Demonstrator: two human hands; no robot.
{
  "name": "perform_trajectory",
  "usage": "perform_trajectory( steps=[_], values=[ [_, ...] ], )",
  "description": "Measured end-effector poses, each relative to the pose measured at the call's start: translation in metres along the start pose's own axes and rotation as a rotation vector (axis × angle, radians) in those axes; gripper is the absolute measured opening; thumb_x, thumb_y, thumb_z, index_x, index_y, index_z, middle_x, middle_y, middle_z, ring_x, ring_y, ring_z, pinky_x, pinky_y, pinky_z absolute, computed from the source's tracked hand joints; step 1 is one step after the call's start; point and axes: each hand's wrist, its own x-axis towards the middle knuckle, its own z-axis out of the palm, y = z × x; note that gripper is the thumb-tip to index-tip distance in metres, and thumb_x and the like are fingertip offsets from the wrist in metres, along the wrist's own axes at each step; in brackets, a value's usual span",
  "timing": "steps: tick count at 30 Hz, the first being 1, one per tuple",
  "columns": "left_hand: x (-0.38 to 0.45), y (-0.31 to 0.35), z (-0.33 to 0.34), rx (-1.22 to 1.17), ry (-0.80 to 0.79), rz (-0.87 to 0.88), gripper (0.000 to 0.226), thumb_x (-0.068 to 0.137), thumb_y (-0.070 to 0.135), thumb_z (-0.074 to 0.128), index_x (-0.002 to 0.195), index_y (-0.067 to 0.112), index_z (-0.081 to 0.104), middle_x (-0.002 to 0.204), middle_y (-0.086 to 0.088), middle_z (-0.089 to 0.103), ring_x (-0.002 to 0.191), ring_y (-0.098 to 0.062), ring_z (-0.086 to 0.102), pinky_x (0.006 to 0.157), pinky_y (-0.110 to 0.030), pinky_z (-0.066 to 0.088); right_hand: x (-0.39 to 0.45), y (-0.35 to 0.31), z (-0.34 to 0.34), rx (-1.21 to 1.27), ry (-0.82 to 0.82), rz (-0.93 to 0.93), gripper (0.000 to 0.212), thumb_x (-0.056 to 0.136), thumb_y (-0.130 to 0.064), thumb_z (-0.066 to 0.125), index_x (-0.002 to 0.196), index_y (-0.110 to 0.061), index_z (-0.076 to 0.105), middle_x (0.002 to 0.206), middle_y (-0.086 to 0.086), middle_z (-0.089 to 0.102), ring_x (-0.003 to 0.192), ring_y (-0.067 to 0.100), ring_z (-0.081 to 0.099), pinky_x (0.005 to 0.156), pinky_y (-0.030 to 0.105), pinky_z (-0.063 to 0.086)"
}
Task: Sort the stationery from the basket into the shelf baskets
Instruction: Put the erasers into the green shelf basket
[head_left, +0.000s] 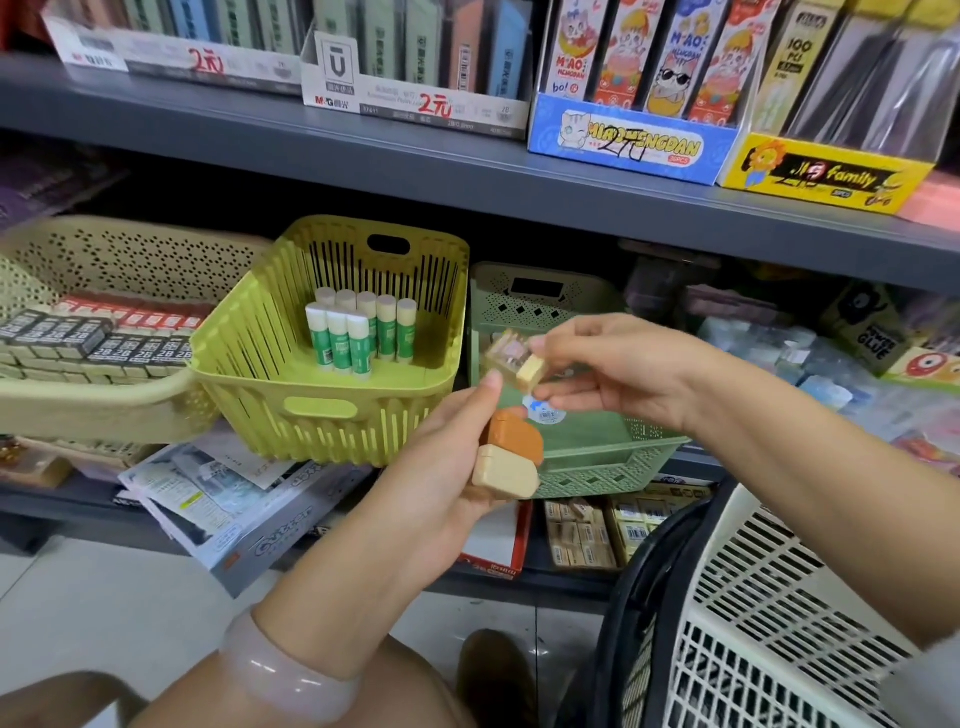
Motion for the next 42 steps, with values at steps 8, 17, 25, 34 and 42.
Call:
perform_trajectory(
  steps=[8, 17, 25, 34, 42],
  values=[
    [0.004, 0.0, -0.007, -0.002, -0.013, -0.045, 0.026, 0.089, 0.036, 0.051, 0.099, 0.014, 0.062, 0.076, -0.006, 0.073, 0.05, -0.014, 0.063, 0.047, -0.023, 0.051, 0.079, 0.02, 0.017, -0.768, 0.298, 0.003, 0.028, 0.084, -0.035, 0.064, 0.078, -0.009, 0.059, 0.085, 0.011, 0.067, 0.077, 0.026, 0.068, 0.078, 0.037, 0.057],
    [0.005, 0.0, -0.01, -0.156, 0.011, -0.108, 0.03, 0.095, 0.03, 0.044, 0.092, 0.007, 0.061, 0.068, -0.013, 0.07, 0.046, -0.019, 0.061, 0.046, -0.024, 0.051, 0.096, 0.031, 0.027, -0.185, 0.249, 0.063, 0.015, 0.093, -0.004, 0.042, 0.1, -0.007, 0.055, 0.084, 0.011, 0.06, 0.07, 0.019, 0.061, 0.08, 0.031, 0.053],
    [-0.001, 0.006, -0.006, -0.226, 0.049, -0.112, 0.024, 0.092, 0.025, 0.05, 0.095, 0.003, 0.059, 0.065, -0.017, 0.067, 0.048, -0.021, 0.061, 0.045, -0.026, 0.052, 0.064, 0.02, 0.022, -0.296, 0.174, -0.059, 0.02, 0.095, -0.01, 0.042, 0.108, -0.009, 0.057, 0.103, 0.011, 0.062, 0.089, 0.022, 0.06, 0.087, 0.03, 0.05],
    [-0.005, 0.005, -0.004, -0.233, 0.089, -0.087, 0.028, 0.093, 0.031, 0.05, 0.097, 0.005, 0.059, 0.065, -0.012, 0.07, 0.049, -0.017, 0.064, 0.046, -0.026, 0.053, -0.02, -0.001, 0.011, -0.663, -0.422, -0.438, 0.017, 0.082, -0.034, 0.062, 0.098, -0.03, 0.066, 0.087, -0.019, 0.065, 0.077, -0.007, 0.056, 0.071, 0.008, 0.043],
    [-0.008, 0.005, -0.001, -0.115, 0.004, -0.063, 0.032, 0.096, 0.03, 0.043, 0.108, 0.005, 0.058, 0.064, -0.009, 0.065, 0.05, -0.015, 0.06, 0.045, -0.024, 0.051, -0.023, 0.0, 0.013, -0.57, -0.413, -0.438, 0.016, 0.088, -0.008, 0.058, 0.097, -0.019, 0.065, 0.08, -0.017, 0.068, 0.067, 0.002, 0.061, 0.065, 0.018, 0.051]
  ],
)
